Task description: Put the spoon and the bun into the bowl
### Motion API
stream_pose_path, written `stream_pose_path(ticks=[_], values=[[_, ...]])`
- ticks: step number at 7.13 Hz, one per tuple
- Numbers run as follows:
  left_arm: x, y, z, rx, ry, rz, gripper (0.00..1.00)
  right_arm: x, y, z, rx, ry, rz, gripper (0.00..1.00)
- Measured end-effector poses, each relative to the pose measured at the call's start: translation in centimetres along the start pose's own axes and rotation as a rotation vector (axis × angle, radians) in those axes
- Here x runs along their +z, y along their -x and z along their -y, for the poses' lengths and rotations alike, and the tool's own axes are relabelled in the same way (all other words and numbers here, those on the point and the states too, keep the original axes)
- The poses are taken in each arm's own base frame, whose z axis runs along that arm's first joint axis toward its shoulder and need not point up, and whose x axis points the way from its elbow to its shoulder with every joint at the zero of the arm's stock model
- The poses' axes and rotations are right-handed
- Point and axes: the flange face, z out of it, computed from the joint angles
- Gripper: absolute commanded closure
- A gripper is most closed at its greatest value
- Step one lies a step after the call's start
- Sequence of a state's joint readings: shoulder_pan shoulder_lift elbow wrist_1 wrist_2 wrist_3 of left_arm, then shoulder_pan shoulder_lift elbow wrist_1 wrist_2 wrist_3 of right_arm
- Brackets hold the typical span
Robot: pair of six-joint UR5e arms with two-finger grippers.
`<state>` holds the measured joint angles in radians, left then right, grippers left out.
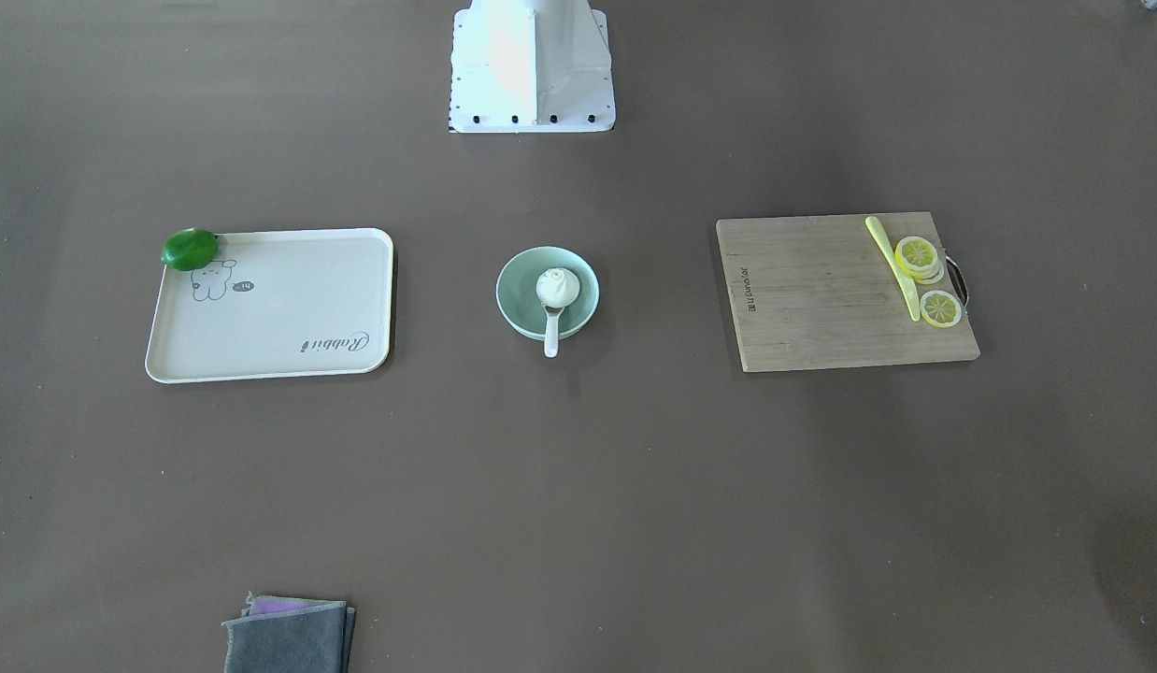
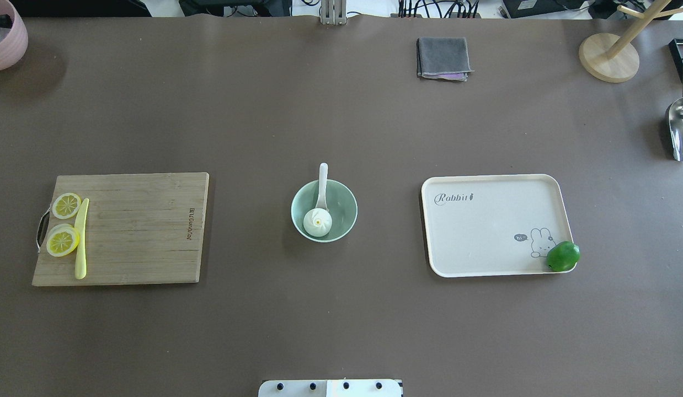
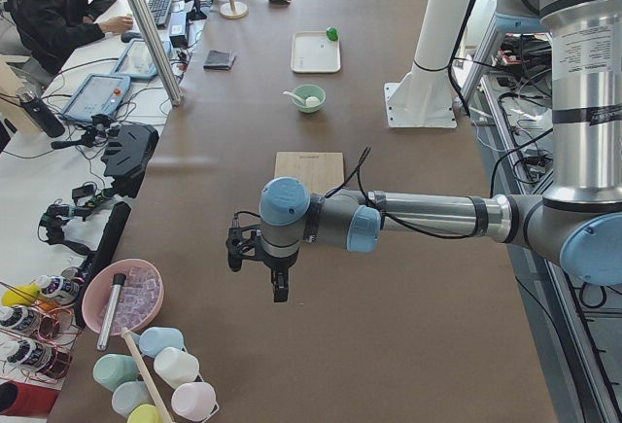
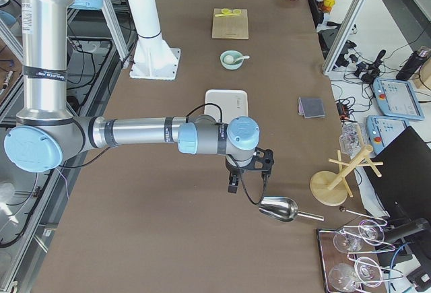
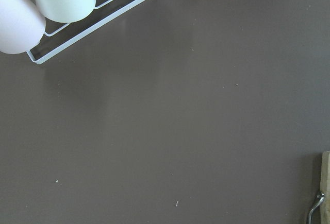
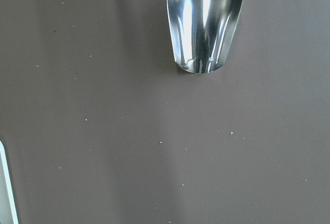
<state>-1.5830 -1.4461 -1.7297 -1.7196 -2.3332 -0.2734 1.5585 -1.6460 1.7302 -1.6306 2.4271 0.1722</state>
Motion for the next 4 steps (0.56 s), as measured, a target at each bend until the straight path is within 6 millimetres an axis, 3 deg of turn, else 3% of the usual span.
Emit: stream_pose_path(ticks=[4], values=[[0.05,-0.05,0.21,-0.006,0.0,0.0,0.02,0.07,0.29,0.1,0.001,0.002,0.0,0.0]])
